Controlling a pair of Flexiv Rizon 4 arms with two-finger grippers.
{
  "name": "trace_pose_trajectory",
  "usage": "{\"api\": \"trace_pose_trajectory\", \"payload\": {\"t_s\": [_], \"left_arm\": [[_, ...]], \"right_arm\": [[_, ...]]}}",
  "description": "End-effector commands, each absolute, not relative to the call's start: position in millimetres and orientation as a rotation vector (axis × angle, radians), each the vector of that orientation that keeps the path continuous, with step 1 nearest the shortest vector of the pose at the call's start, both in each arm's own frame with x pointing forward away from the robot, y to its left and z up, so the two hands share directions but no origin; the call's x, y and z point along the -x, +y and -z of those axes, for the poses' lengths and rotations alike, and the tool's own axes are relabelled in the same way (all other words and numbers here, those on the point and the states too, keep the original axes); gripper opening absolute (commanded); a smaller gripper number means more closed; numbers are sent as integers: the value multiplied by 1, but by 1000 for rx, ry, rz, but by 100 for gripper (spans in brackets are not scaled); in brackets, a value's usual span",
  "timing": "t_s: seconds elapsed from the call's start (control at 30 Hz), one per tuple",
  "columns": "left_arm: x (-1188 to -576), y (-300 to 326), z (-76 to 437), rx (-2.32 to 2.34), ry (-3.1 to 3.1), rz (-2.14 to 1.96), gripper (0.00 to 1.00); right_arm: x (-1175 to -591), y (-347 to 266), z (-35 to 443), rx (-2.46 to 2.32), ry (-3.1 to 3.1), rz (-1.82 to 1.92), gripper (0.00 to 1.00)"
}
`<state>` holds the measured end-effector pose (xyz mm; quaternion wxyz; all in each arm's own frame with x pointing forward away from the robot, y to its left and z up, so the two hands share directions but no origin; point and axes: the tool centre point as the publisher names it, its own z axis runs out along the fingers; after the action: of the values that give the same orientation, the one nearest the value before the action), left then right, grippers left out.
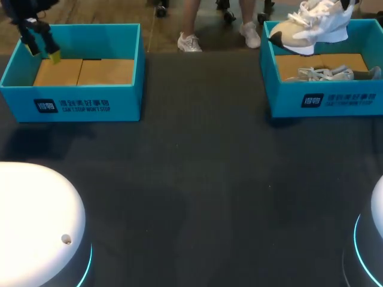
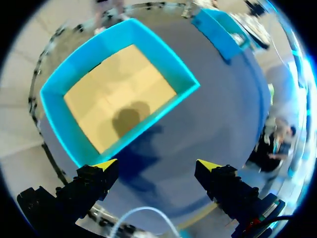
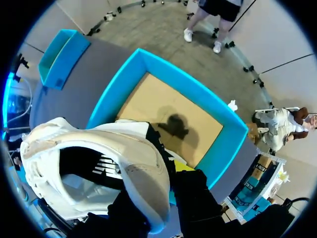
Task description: Take the shoe out of the shoebox, open the shoe tongue, remove and reinsert the insole, then place the shoe into the shoebox
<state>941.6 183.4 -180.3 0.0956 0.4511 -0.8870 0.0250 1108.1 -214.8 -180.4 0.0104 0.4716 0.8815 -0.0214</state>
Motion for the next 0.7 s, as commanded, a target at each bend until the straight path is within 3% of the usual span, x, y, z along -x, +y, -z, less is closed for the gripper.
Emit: {"api": "trace_pose_trajectory", "payload": {"t_s": [0.03, 0.7], "left_arm": [[-950, 186, 183, -2192, -1808, -17, 100], [-954, 199, 180, -2370, -1539, 8, 100]], "right_arm": [[-1112, -225, 183, -1623, 2649, 105, 0], [-1107, -253, 190, -1949, 2285, 182, 0]]}}
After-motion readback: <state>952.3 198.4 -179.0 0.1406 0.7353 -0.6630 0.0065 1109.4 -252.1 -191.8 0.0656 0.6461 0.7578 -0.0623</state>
